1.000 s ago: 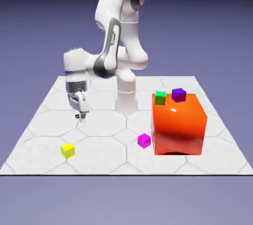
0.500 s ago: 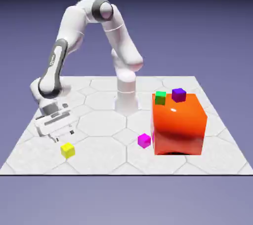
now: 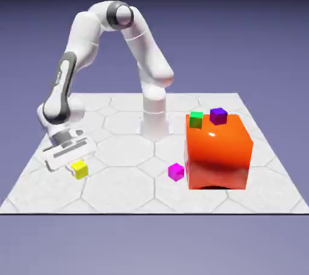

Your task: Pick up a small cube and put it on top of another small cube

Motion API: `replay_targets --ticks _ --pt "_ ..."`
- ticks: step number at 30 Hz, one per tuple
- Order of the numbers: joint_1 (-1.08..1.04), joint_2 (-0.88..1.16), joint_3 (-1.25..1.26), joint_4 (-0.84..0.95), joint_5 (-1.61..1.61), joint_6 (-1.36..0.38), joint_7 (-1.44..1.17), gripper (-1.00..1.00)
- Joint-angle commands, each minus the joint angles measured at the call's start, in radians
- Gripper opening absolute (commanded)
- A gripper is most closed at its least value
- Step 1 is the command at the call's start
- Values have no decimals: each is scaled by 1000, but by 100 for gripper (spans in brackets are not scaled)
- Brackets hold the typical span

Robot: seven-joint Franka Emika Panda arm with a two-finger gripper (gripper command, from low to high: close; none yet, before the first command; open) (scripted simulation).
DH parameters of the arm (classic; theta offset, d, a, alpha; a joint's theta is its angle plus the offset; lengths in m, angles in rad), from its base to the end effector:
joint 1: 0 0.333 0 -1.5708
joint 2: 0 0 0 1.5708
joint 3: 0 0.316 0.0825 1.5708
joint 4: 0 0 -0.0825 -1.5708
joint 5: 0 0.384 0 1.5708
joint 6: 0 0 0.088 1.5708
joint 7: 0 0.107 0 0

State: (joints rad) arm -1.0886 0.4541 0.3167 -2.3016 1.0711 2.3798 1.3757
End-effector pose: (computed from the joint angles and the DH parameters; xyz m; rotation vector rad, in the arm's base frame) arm 0.3630 -0.3239 0.1389 -0.0409 2.4836 0.7249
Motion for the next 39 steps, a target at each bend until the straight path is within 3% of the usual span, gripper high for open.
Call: replay_targets --ticks 1,30,39 --pt "16 2 -36 1 18 15 -10 -100" --pt "464 46 -1087 32 597 481 -363 -100" --pt "212 63 -1414 -38 705 601 -192 -100"
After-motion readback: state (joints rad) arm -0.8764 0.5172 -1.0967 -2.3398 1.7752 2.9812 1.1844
